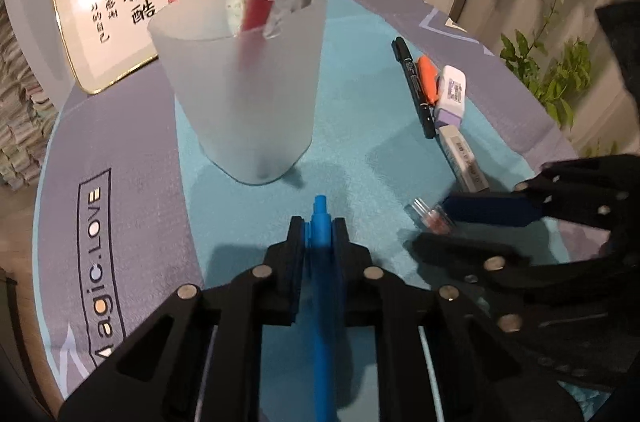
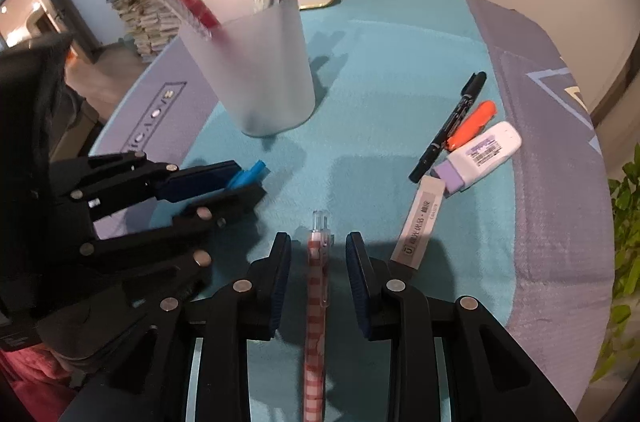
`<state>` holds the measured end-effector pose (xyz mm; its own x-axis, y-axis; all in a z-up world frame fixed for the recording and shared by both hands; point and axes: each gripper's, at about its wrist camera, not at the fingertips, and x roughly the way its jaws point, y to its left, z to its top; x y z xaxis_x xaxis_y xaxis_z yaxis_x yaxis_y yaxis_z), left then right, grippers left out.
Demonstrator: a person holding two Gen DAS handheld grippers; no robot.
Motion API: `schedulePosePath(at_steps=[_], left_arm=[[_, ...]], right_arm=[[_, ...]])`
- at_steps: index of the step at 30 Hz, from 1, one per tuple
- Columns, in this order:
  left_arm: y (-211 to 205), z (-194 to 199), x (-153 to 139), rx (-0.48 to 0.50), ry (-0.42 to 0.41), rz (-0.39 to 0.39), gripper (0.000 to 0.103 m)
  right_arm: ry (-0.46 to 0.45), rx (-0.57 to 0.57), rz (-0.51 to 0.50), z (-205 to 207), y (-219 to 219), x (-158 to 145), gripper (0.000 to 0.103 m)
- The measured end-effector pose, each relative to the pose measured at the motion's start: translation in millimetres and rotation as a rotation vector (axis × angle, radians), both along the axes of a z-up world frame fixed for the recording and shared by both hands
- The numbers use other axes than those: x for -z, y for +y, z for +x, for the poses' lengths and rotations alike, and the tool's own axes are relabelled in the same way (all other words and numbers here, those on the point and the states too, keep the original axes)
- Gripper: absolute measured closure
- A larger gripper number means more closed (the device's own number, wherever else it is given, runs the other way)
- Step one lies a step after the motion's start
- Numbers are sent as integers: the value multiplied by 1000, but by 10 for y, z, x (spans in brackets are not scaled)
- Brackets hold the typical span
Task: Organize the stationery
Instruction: 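Lift the blue pen with the left gripper while the right lifts the pink checkered pen, then lower the blue pen into the cup and open the left gripper while the right holds the pink pen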
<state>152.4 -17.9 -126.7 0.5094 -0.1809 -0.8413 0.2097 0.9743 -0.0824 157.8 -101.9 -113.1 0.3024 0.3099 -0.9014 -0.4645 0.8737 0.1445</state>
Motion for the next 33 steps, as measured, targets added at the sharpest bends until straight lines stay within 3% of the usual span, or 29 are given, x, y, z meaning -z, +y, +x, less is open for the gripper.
schedulePosePath(at_steps=[3, 4, 16, 23, 33], left_arm=[[86, -60, -78, -19, -23, -8, 92], [110, -82, -110, -23, -29, -14, 92], [371, -582, -719, -68, -202, -110, 92], [417, -741, -1017, -85, -297, -126, 93], [553, -643, -1560, -147, -451, -121, 93]], right_arm=[[-9, -8, -6, 16, 64, 35, 78], [-12, -4, -1, 25, 66, 23, 92], [-231, 78, 148, -364, -212, -684, 92], [-356, 103, 204, -509, -231, -1015, 92], [-386, 152, 226, -519, -300, -1096, 92]])
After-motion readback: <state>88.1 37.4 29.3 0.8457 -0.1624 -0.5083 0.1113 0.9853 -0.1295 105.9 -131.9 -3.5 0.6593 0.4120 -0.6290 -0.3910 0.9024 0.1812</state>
